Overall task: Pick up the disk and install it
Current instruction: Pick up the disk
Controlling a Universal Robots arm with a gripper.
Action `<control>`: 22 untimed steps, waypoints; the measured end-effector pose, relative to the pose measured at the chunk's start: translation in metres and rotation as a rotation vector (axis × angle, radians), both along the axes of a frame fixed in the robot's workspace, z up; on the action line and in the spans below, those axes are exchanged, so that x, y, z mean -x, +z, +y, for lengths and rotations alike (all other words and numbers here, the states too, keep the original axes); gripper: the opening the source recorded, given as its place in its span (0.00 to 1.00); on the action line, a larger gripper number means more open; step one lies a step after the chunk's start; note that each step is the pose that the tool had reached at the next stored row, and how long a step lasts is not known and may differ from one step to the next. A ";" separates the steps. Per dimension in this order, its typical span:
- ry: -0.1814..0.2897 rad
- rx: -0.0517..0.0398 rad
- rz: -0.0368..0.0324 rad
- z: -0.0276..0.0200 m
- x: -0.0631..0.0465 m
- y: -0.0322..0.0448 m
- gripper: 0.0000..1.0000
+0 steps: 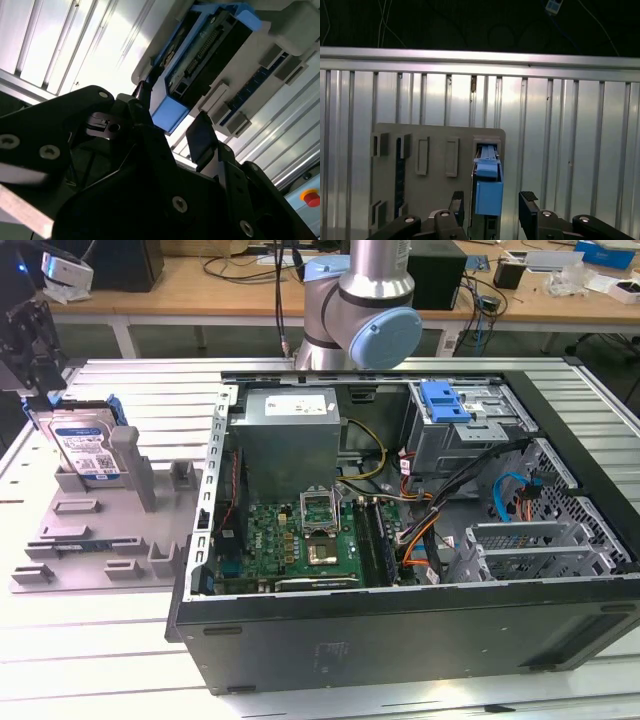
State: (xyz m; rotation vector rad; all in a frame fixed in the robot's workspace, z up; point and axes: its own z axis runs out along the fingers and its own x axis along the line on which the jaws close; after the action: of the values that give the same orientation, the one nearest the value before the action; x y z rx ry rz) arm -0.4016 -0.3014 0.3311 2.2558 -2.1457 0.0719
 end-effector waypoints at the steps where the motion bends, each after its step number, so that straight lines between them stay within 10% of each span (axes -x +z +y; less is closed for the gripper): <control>1: 0.000 0.0000 0.0000 0.0000 0.000 -0.0009 0.56; 22: 0.000 -0.0020 0.0001 -0.0006 0.001 -0.0141 0.56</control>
State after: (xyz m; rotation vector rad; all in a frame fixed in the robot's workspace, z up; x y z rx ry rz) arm -0.4025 -0.3020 0.3171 2.2567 -2.1467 0.0697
